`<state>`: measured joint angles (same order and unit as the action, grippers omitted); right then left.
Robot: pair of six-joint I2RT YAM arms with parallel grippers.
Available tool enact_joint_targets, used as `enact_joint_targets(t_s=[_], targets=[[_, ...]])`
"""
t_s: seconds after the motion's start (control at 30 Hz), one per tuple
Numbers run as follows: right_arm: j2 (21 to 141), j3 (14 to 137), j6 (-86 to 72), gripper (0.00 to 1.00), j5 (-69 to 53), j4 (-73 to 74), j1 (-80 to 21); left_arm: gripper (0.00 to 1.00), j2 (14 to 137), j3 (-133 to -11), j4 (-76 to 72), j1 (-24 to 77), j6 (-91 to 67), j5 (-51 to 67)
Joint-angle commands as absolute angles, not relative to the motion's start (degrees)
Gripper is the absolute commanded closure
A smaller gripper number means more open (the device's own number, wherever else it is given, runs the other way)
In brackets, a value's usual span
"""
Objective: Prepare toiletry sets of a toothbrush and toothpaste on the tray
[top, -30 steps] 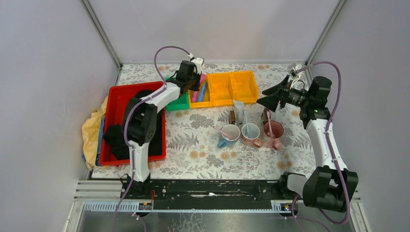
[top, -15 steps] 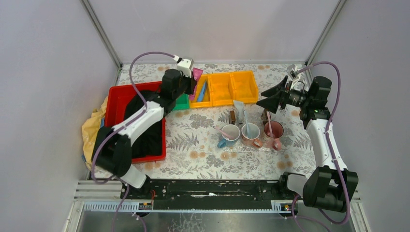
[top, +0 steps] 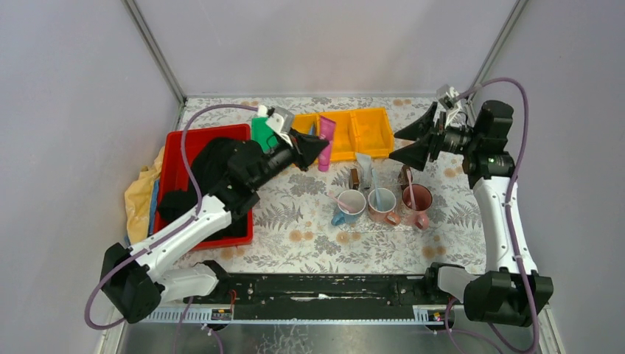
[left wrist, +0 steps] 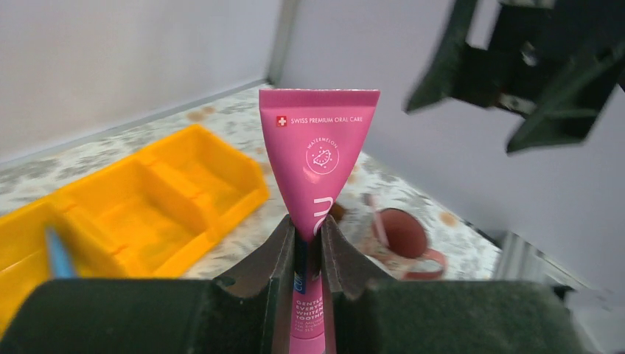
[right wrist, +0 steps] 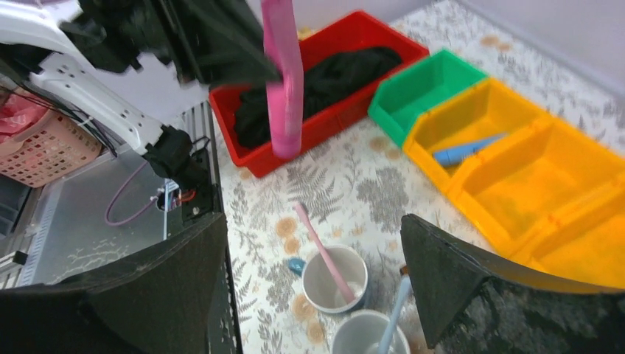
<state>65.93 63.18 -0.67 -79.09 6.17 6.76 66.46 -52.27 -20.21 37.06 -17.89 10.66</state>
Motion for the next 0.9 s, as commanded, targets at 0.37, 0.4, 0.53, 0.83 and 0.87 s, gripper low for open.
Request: enact_joint_targets(t_s=[0.37, 0.4, 0.53, 0.83, 0.87], targets=[[63.1, 83.5, 9.9, 0.00, -70.7, 35.3, -4.1, 0.85, 70.3, -58.5, -24.1, 62.7, -6.6, -14.1], [63.3, 83.8, 10.6, 0.01, -69.5, 36.4, -5.0, 0.85, 71.2, -59.2, -23.9, 63.6, -5.9, -15.8], [63.7, 84.2, 11.8, 0.05, -65.3, 38.1, -7.7, 0.85, 74.1, -61.7, -22.8, 66.8, -2.4, -20.9], [64.3, 83.9, 12.8, 0.40, -62.8, 38.7, -9.4, 0.85, 76.8, -63.9, -22.8, 70.3, 1.6, -25.5], [64.3, 83.9, 12.8, 0.47, -62.8, 38.6, -9.3, 0.84, 76.8, -63.9, -22.9, 70.4, 1.7, -25.7]])
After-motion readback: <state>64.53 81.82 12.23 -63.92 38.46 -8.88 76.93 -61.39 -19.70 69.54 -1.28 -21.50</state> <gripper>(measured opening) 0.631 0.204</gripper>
